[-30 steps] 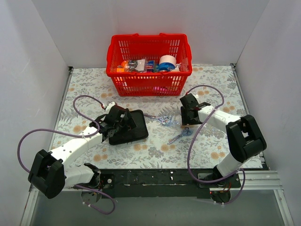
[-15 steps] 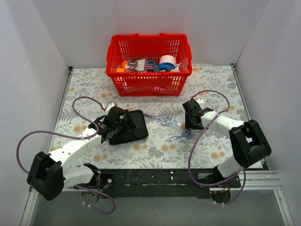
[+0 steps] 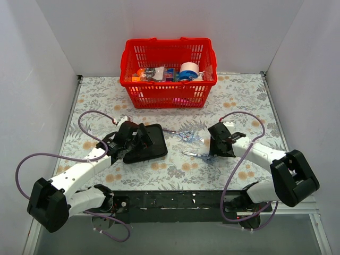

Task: Sort the hair-cutting tools
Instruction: Pick up the scissors from the center of the board.

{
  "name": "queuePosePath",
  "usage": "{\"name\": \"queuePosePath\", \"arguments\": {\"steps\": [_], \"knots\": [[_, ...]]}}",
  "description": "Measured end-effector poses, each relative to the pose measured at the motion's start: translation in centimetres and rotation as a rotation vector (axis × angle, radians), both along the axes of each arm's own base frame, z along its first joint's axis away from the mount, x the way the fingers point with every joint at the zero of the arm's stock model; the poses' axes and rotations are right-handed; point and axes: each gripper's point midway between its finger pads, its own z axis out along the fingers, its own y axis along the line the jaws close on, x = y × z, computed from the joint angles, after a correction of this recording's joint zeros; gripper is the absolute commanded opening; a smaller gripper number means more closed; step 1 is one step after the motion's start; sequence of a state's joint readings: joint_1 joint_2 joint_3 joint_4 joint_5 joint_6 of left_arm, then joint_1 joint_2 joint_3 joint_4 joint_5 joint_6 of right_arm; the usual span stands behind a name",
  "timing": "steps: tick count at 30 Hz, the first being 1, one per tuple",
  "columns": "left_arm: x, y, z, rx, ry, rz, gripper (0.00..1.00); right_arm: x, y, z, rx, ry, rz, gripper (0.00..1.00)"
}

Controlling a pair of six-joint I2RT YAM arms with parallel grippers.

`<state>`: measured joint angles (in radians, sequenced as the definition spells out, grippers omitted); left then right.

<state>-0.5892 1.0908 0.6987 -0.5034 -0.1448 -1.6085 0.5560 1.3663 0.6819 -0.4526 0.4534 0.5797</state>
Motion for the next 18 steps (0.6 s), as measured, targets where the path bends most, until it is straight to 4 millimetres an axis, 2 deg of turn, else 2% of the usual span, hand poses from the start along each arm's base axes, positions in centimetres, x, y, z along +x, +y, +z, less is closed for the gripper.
{"name": "queuePosePath", "arguments": {"steps": [5,9,13,16,18], "knots": [[-0.3,0.1,0.6,-0.024,-0.020,0.004,0.97,-2.1,1.0,0.0,0.036,0.018,0.018,0.75],[-0.6,0.3,0.4,-0.025,-0.015,0.009,0.97,-3.0,1.7,0.1,0.047,0.024,0.031,0.75],[-0.8,0.5,0.0,-0.018,-0.005,0.014,0.97,-3.4,1.1,0.3,0.008,0.030,0.021,0.76],[-0.8,0.6,-0.1,-0.011,-0.002,0.016,0.97,-2.7,0.7,1.9,-0.032,0.002,0.020,0.78],[-0.8,0.6,-0.2,-0.011,-0.002,0.017,0.97,-1.2,1.4,4.4,-0.023,-0.058,0.047,0.79]]}}
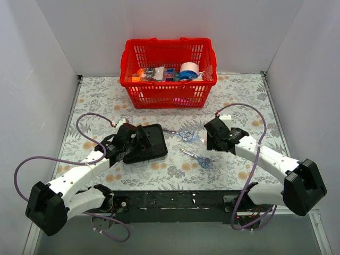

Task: Sort the hair-cutting tools
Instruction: Pick up the scissors from the center of the board.

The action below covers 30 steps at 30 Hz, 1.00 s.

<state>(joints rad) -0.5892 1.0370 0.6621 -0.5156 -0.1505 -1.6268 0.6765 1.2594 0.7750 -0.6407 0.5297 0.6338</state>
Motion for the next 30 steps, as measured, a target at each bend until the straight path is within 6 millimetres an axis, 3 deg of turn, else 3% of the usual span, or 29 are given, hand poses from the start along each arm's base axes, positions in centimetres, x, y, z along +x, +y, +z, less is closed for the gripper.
{"name": "queuePosePath", "arguments": {"steps": [4,8,13,18,24,30], "knots": [[0.1,0.1,0.0,0.003,-0.002,0.004,0.97,2.3,2.3,4.3,0.053,-0.094,0.125,0.79],[0.0,0.1,0.0,0.005,-0.001,0.005,0.97,2.4,4.8,5.2,0.099,-0.083,0.335,0.81],[-0.1,0.2,-0.1,0.010,0.005,0.005,0.97,0.2,7.6,3.2,0.155,0.056,0.619,0.83],[-0.1,0.2,-0.1,0.011,0.004,0.004,0.97,-1.3,9.1,1.2,0.182,0.162,0.800,0.84],[-0.1,0.3,-0.2,0.021,0.005,-0.002,0.97,-1.5,10.2,-0.3,0.192,0.189,0.888,0.84],[-0.1,0.3,-0.2,0.025,0.005,-0.006,0.97,-1.5,9.3,-2.8,0.137,0.243,0.874,0.83]]}}
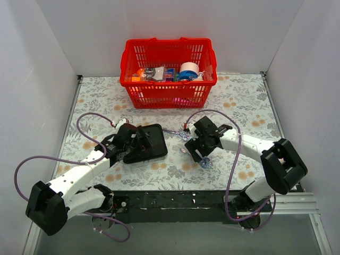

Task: Sort the hair-cutting tools
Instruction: Pick up the scissors from the center of the board.

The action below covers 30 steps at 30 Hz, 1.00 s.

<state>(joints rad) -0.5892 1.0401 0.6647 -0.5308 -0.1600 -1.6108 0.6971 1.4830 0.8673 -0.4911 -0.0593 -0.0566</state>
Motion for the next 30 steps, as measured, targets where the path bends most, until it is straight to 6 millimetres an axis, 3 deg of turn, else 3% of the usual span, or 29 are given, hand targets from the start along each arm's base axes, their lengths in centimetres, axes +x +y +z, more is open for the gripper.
{"name": "queuePosePath", "arguments": {"steps": [10,22,30], "knots": [[0.0,0.0,-0.1,0.003,0.002,-0.008,0.97,0.0,-0.4,-1.9,-0.054,0.019,-0.040,0.75],[-0.1,0.0,0.0,0.000,-0.002,-0.008,0.97,-1.5,1.8,-2.1,-0.137,-0.035,-0.105,0.66],[-0.1,0.0,0.4,-0.010,-0.013,-0.010,0.98,-1.9,1.6,-1.9,-0.165,-0.065,-0.206,0.66]]}}
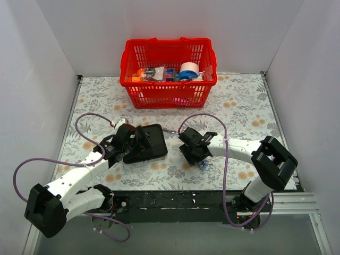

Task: Sort the hair-cutting tools
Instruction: Pick up the scissors from the center of the board.

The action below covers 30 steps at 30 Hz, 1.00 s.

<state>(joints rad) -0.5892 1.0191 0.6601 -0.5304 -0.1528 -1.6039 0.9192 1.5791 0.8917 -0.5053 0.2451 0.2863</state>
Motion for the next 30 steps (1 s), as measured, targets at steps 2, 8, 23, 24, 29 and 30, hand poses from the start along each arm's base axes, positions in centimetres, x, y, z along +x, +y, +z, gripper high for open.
{"name": "queuePosePath", "arguments": {"steps": [2,8,23,24,29,30], "knots": [[0.0,0.0,0.1,-0.003,-0.004,0.000,0.97,0.0,-0.1,0.0,0.000,-0.002,-0.021,0.66],[0.0,0.0,0.4,-0.009,-0.012,0.000,0.97,-0.3,-0.4,0.0,0.008,-0.011,-0.059,0.65],[-0.1,0.0,0.3,-0.009,-0.008,-0.002,0.97,-1.7,-0.7,-0.3,0.085,-0.010,-0.115,0.19],[-0.1,0.0,0.3,-0.008,-0.005,-0.002,0.97,-1.8,-0.7,-0.2,0.085,-0.010,-0.112,0.09],[-0.5,0.4,-0.1,0.006,0.014,0.008,0.97,-2.0,-0.6,-0.2,0.071,-0.031,-0.100,0.01],[-0.6,0.5,-0.2,0.012,0.019,0.012,0.98,-2.0,-0.6,-0.2,0.068,-0.035,-0.098,0.01]]}}
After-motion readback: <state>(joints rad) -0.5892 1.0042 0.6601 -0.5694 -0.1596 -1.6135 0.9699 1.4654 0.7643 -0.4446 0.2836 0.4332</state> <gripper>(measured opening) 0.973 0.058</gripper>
